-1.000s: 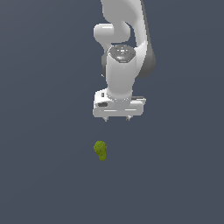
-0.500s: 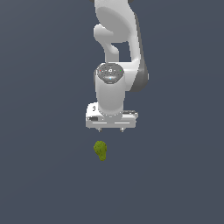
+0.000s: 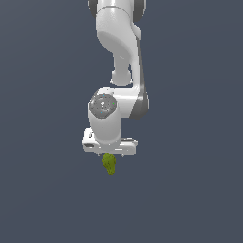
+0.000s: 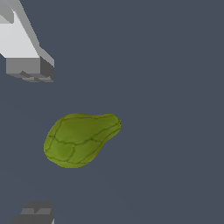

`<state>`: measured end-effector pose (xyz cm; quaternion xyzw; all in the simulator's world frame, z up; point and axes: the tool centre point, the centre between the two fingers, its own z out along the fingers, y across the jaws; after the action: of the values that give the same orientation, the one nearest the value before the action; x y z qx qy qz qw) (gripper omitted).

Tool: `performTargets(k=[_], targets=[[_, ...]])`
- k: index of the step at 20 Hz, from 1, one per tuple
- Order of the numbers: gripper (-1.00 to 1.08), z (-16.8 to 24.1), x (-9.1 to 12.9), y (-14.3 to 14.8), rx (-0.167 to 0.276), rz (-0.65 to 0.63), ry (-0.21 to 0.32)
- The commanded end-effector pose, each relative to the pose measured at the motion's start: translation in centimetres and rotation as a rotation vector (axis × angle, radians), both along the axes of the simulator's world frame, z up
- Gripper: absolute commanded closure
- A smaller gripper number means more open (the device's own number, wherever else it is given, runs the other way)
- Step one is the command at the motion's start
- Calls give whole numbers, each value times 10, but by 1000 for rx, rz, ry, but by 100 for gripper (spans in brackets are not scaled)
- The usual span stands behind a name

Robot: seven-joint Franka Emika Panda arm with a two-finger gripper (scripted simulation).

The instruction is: Pick up the object and move it to a goal position.

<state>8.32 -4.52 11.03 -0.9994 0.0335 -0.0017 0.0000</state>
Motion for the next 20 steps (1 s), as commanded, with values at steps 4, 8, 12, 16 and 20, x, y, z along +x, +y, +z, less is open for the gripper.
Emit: performTargets(k=[4, 8, 12, 16, 20], targets=[[-92, -15, 9, -12, 0, -19, 2], [-92, -19, 11, -15, 0, -25, 3], [-92, -21, 11, -15, 0, -24, 4], [-92, -34, 10, -15, 0, -24, 4], [-92, -58, 10, -15, 0, -25, 4]])
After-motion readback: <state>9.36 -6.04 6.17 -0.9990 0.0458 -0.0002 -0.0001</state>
